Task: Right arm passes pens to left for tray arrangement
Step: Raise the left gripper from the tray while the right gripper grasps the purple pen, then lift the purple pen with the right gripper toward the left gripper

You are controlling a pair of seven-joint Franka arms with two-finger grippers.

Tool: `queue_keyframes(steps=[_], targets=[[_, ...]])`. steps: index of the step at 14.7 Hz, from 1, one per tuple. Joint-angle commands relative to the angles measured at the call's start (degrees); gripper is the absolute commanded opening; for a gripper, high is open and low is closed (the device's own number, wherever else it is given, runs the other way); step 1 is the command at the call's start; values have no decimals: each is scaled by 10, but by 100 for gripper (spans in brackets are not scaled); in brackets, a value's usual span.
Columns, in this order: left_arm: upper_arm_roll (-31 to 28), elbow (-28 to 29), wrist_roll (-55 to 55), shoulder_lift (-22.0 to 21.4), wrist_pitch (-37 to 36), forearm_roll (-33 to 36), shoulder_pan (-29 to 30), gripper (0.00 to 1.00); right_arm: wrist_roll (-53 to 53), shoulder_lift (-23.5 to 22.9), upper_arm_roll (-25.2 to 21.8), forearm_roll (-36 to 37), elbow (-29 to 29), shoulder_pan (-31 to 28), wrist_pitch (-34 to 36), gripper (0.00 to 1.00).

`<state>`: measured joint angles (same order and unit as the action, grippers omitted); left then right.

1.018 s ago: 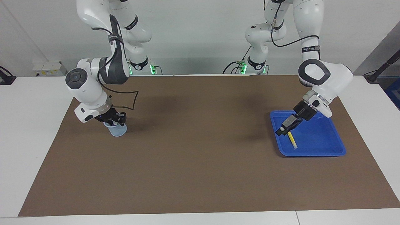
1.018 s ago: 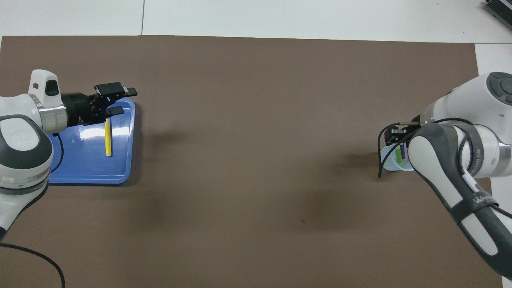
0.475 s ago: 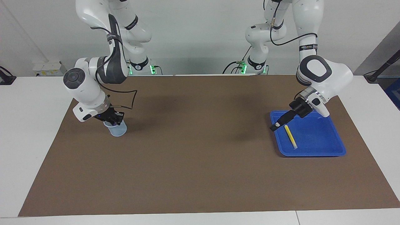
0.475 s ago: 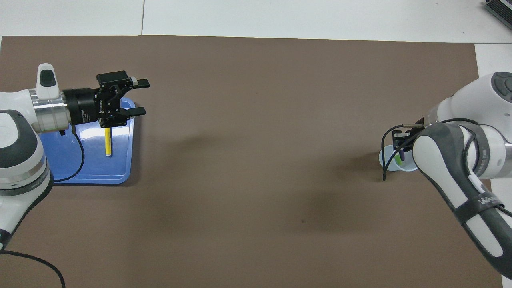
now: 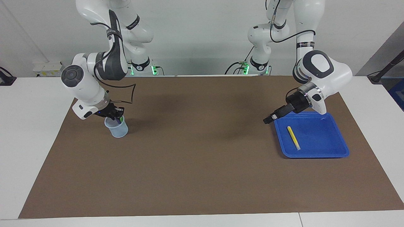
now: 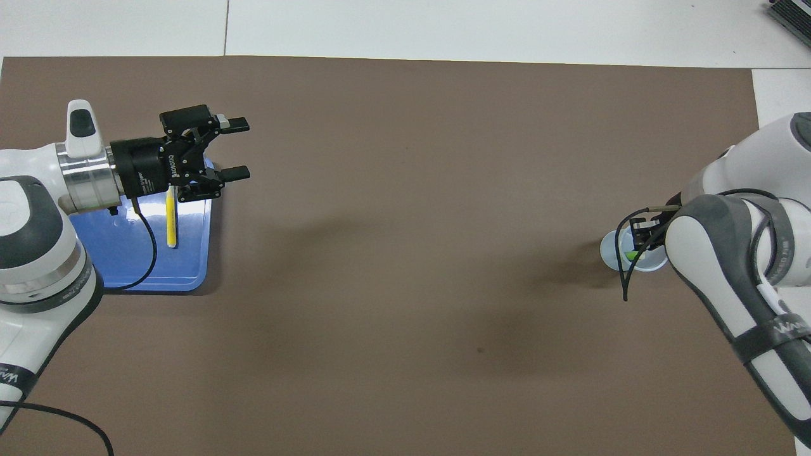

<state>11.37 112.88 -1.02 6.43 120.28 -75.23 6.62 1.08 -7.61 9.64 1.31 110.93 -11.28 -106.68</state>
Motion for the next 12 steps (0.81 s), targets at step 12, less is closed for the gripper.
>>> queue_keyframes(steps=[12], targets=[[-4,62,76,-45,-47,-83,-27,100,120,53,36,83,-161,47,181,0]])
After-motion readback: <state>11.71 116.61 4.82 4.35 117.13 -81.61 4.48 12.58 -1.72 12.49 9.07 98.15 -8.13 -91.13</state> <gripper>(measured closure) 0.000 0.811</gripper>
